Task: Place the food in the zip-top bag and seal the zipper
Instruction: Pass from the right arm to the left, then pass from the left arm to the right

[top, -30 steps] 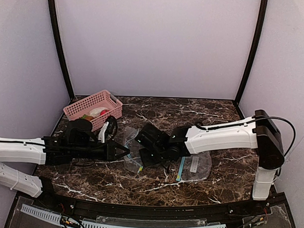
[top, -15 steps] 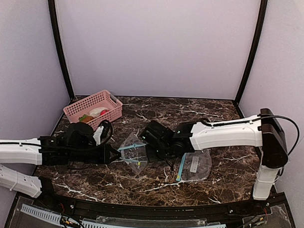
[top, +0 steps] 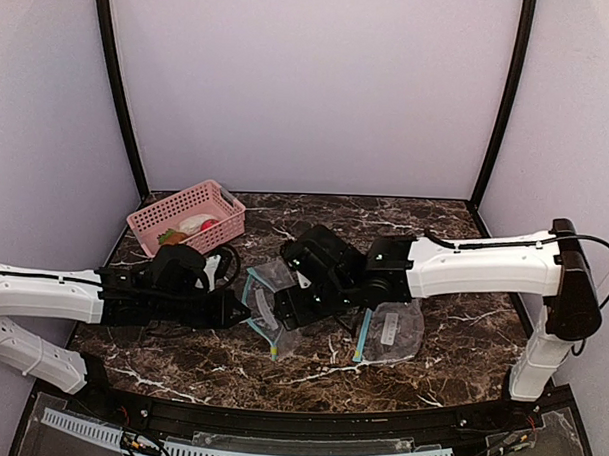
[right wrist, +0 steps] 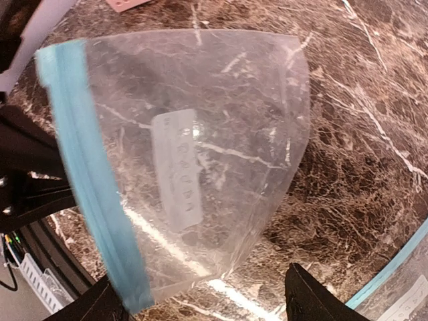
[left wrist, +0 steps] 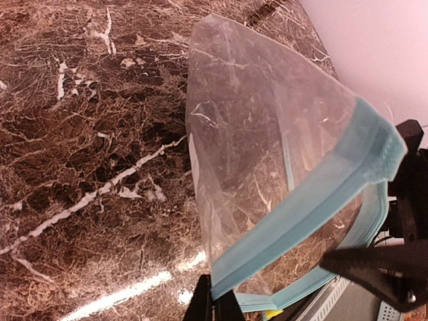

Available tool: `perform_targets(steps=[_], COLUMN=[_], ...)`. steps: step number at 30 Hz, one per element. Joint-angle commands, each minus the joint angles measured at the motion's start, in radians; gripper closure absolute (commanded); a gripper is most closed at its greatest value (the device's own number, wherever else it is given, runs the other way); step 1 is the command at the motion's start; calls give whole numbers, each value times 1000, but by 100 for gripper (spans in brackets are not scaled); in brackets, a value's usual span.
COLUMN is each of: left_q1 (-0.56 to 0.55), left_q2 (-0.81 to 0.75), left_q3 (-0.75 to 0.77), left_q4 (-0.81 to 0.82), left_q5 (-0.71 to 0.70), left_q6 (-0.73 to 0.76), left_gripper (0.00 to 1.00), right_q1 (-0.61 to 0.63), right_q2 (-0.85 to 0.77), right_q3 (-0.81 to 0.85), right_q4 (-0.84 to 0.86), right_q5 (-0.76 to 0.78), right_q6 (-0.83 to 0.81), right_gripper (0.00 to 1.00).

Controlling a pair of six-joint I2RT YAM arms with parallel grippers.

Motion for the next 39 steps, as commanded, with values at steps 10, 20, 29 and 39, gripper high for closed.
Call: perform_targets(steps=[10, 20, 29, 39], left_q1=[4, 4, 5, 4], left_q2=[-18, -24, -33, -47], left_q3=[18, 10, -2, -16], left_q4=[1, 16, 33, 27], left_q5=[-5, 2, 7, -1], left_q6=[-19, -30, -39, -41], left_gripper=[99, 99, 99, 99], right_q1=[85, 104, 104, 93], right_q2=[16, 81, 148, 180], right_q3=[98, 170, 210, 220], right_q4=[-17, -9, -10, -55], right_q5=[59, 77, 124, 211], right_q6=[-46, -35, -5, 80], right_gripper=[27, 44, 56, 75])
